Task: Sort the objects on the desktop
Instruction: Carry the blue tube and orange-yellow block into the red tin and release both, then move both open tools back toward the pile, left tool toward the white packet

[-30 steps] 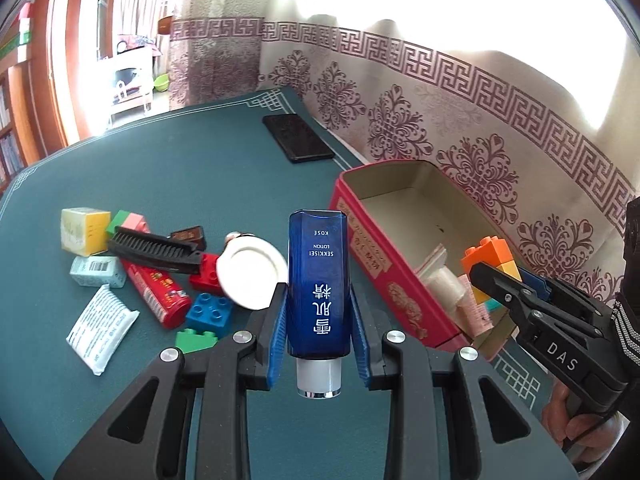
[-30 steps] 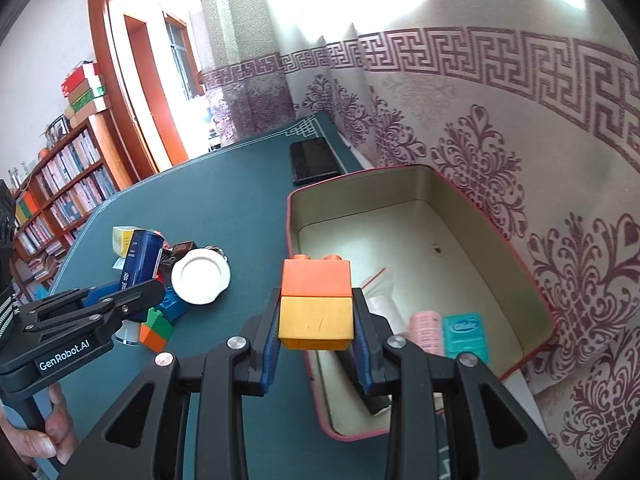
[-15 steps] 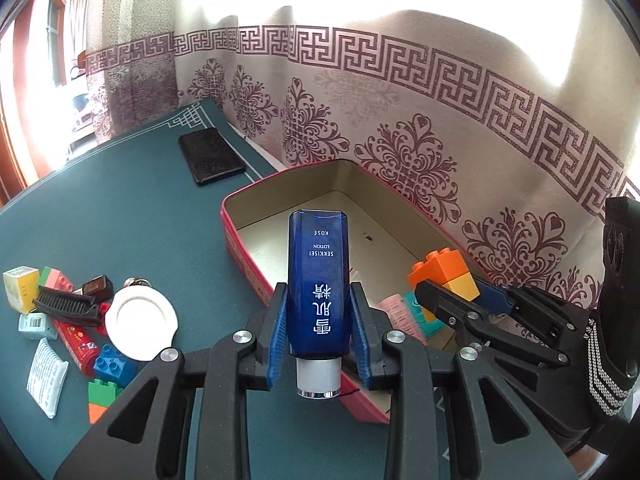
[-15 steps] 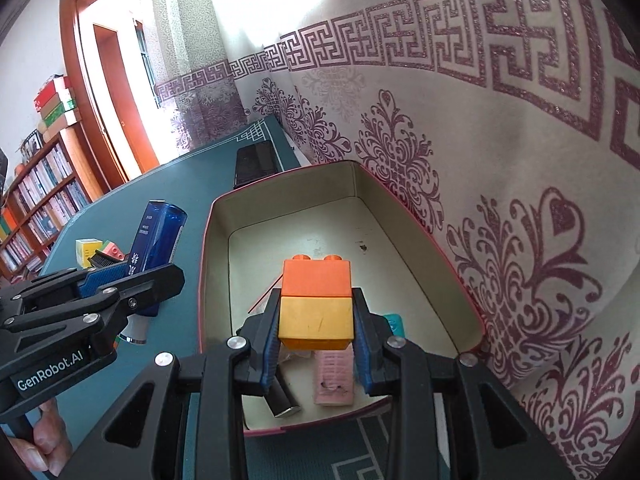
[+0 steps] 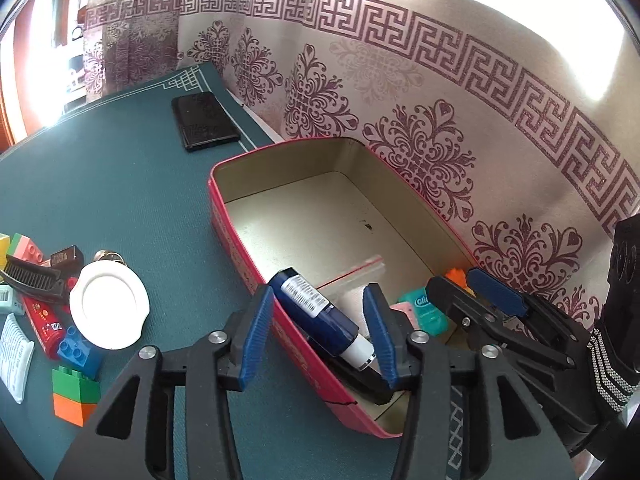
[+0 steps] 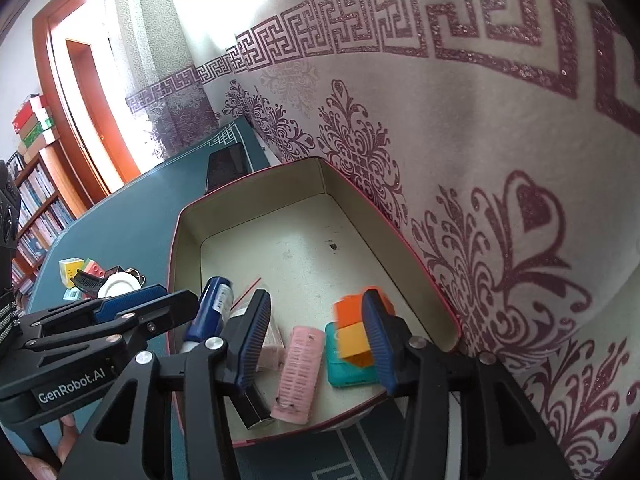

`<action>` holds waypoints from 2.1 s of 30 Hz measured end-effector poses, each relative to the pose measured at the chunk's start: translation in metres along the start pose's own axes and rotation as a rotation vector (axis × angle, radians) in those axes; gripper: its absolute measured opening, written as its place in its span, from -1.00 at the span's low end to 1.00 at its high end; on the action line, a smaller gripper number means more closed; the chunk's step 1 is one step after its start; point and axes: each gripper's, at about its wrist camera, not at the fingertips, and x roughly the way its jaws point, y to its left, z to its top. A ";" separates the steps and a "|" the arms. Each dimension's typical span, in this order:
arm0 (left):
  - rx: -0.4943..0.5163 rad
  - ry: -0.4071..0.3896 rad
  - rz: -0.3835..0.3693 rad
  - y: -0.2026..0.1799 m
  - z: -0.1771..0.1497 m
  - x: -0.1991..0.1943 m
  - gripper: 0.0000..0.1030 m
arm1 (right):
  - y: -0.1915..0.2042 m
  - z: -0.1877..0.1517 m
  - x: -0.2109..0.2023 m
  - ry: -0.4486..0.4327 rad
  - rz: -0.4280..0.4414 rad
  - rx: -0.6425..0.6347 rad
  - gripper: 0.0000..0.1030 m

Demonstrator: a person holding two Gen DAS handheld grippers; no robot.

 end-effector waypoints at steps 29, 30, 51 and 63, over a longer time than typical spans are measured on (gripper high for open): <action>-0.095 0.006 0.085 0.047 -0.015 -0.024 0.10 | 0.024 -0.007 -0.003 -0.011 0.032 -0.020 0.56; -0.100 0.007 0.091 0.050 -0.016 -0.026 0.10 | 0.025 -0.007 -0.003 -0.011 0.034 -0.021 0.56; -0.236 -0.022 0.183 0.138 -0.036 -0.066 0.10 | 0.064 -0.019 -0.006 0.018 0.166 -0.044 1.00; -0.275 -0.019 0.332 0.215 -0.043 -0.104 0.10 | 0.109 -0.028 -0.005 0.058 0.240 -0.091 1.00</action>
